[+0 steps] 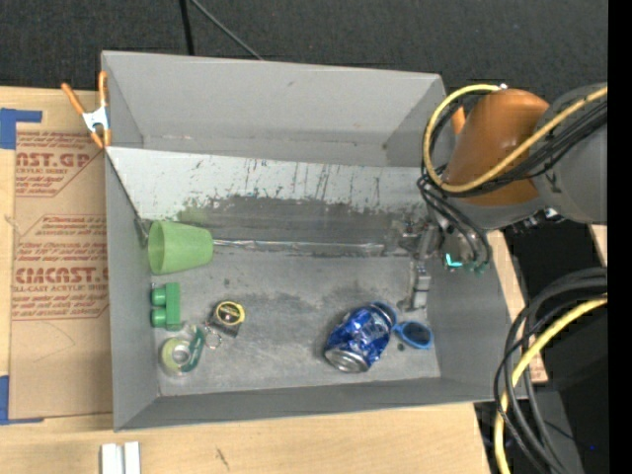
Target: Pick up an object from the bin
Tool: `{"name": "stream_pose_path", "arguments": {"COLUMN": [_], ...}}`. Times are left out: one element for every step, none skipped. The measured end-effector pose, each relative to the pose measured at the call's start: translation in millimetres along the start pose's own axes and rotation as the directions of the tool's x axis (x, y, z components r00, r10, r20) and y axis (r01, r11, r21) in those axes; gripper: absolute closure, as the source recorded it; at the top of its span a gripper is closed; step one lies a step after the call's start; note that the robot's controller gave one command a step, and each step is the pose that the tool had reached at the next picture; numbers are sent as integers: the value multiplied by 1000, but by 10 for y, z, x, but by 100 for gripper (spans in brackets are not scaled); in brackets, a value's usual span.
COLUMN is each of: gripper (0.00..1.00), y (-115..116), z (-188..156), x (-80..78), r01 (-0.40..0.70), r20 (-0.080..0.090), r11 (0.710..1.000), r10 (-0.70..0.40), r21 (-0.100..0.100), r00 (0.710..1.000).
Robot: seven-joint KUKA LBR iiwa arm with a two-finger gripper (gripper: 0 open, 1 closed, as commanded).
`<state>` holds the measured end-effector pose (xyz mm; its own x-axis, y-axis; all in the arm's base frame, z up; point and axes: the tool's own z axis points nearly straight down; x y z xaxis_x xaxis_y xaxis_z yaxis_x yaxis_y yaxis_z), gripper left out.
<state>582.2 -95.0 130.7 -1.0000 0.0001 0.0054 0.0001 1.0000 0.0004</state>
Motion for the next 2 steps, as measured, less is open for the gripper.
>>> {"name": "stream_pose_path", "arguments": {"gripper": [0, 100], "y": [425, 413], "z": [639, 617], "x": [686, 661], "r01": [207, 205], "r20": [-2, 5], "r11": [978, 979], "r10": [-207, -205], "r21": [-2, 1], "r00": [978, 979]}}
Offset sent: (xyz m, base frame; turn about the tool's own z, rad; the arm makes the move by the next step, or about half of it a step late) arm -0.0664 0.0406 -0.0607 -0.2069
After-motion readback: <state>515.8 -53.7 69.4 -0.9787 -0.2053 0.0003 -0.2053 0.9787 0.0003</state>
